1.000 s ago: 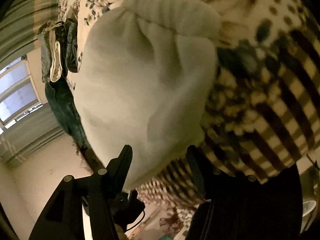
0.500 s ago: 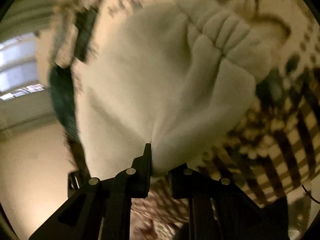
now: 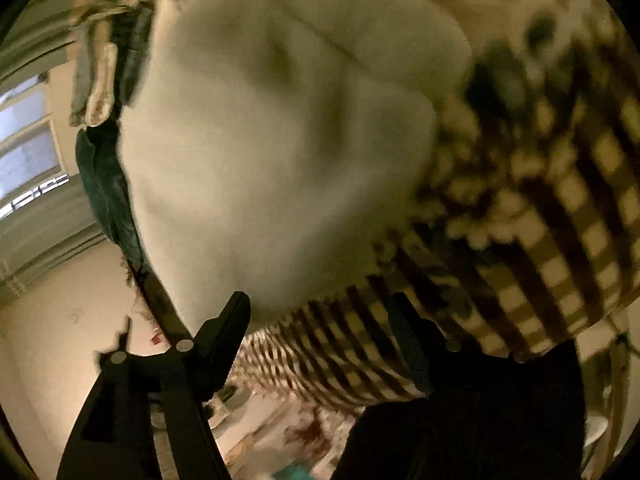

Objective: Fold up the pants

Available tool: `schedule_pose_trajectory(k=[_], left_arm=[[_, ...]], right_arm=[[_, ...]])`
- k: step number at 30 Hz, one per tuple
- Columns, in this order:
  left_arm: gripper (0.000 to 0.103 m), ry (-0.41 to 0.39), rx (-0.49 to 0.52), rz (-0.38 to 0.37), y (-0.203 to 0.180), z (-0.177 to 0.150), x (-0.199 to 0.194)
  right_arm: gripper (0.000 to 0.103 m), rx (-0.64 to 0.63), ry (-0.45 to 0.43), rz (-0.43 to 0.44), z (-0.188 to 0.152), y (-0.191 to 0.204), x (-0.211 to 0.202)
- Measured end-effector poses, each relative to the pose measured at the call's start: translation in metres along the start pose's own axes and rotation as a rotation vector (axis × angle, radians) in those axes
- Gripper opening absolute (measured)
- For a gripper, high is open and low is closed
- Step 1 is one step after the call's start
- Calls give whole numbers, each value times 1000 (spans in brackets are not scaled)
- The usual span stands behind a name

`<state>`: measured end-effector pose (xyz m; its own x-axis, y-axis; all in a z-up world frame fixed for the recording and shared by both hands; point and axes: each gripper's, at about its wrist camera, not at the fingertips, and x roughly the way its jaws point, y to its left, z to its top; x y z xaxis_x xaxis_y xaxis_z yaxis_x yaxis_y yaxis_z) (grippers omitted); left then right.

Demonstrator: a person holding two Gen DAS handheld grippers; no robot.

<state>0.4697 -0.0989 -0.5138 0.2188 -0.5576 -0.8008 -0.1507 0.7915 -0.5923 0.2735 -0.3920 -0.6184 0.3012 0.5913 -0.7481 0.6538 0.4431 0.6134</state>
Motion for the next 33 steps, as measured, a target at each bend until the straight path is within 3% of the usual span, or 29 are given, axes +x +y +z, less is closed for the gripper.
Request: schedule_pose_trajectory(k=[2, 4, 6, 8, 9, 11, 13, 17, 19, 23, 25, 27, 28, 29, 31, 33], left_arm=[[71, 14, 166, 76, -36, 24, 16], [71, 23, 302, 116, -66, 49, 36], [71, 21, 376, 142, -80, 74, 57], [71, 59, 418, 216, -84, 102, 90], [71, 102, 423, 275, -80, 112, 109], [71, 208, 380, 320, -58, 126, 144], [74, 242, 323, 359, -28, 132, 161], [94, 299, 155, 269, 23, 132, 178], [96, 279, 152, 262, 27, 124, 177], [96, 211, 166, 226, 8, 117, 149], [94, 154, 202, 170, -7, 108, 118], [97, 145, 231, 125, -16, 94, 91], [99, 153, 249, 122, -18, 86, 80], [99, 145, 272, 117, -22, 74, 69], [99, 128, 325, 136, -26, 45, 52], [99, 167, 366, 197, -24, 22, 50]], right_arm=[[74, -106, -172, -99, 3, 25, -40], [74, -214, -287, -144, 8, 56, -62], [74, -324, -315, -219, 30, 89, -61], [71, -351, -269, -200, 56, 111, -41], [69, -345, -251, -201, 71, 121, -23], [66, -357, -192, -195, 95, 131, 10], [64, -360, -154, -214, 107, 132, 47], [63, -353, -161, -224, 124, 115, 73], [64, -322, -157, -184, 130, 101, 77], [66, -358, -123, -195, 136, 105, 81], [66, -339, -89, -156, 136, 112, 60], [73, -348, -111, -130, 127, 116, 28], [84, -352, -139, -121, 120, 114, 11], [88, -353, -168, -111, 113, 111, -3], [89, -331, -194, -146, 93, 93, -26], [89, -258, -170, -168, 75, 68, -34]])
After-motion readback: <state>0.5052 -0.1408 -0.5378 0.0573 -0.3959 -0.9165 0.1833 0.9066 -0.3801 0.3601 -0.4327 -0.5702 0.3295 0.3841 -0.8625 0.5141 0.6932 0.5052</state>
